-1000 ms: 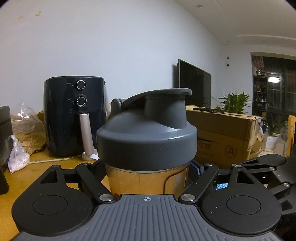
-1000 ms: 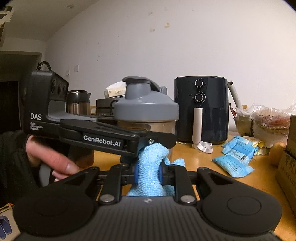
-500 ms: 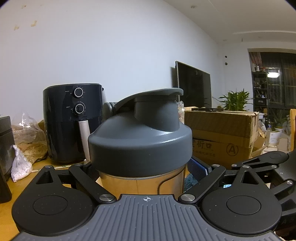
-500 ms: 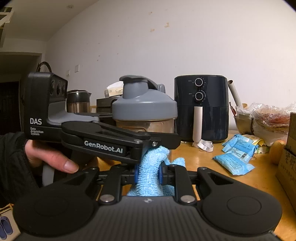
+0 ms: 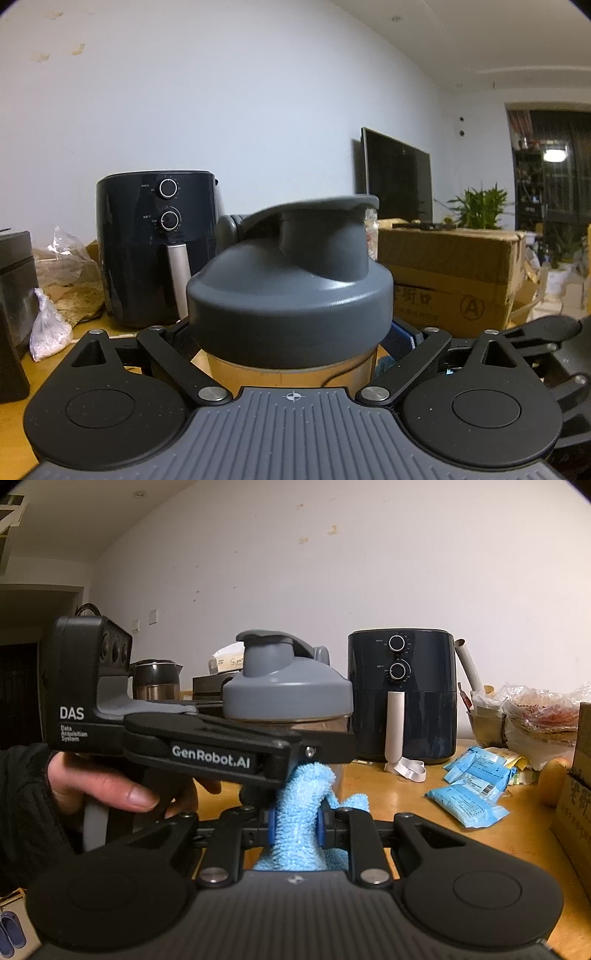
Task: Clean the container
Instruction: 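Rub the blue cloth around the bottle base with the right gripper while the left gripper holds it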
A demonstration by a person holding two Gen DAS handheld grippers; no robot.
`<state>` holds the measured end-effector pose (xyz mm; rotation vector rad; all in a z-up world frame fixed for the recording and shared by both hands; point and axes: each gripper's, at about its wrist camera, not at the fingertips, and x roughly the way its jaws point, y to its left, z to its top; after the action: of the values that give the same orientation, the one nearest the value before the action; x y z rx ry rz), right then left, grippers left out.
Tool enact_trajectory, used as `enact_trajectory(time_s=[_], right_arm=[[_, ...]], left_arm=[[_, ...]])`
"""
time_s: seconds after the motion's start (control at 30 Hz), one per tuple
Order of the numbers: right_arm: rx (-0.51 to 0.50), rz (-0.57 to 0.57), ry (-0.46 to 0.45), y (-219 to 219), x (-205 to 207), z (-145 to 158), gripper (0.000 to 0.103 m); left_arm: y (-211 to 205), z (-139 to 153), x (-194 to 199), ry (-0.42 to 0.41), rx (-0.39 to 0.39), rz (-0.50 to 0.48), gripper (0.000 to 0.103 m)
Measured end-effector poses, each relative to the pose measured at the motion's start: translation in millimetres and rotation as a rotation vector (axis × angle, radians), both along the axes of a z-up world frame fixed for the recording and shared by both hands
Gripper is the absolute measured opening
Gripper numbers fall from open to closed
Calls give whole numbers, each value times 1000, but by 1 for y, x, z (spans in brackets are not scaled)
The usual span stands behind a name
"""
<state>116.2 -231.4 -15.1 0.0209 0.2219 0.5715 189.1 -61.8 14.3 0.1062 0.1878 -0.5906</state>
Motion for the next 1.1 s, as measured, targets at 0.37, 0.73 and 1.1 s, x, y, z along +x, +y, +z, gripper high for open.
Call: enact_trajectory(time_s=[0.37, 0.73, 1.1], right_arm=[[2, -4, 0, 0, 3, 0, 15], [5, -6, -6, -2, 3, -1, 15], [20, -6, -59, -3, -2, 13, 15]], left_arm=[[2, 18, -8, -66, -58, 3, 103], [5, 20, -3, -20, -70, 3, 94], [7, 20, -1, -14, -67, -1, 94]])
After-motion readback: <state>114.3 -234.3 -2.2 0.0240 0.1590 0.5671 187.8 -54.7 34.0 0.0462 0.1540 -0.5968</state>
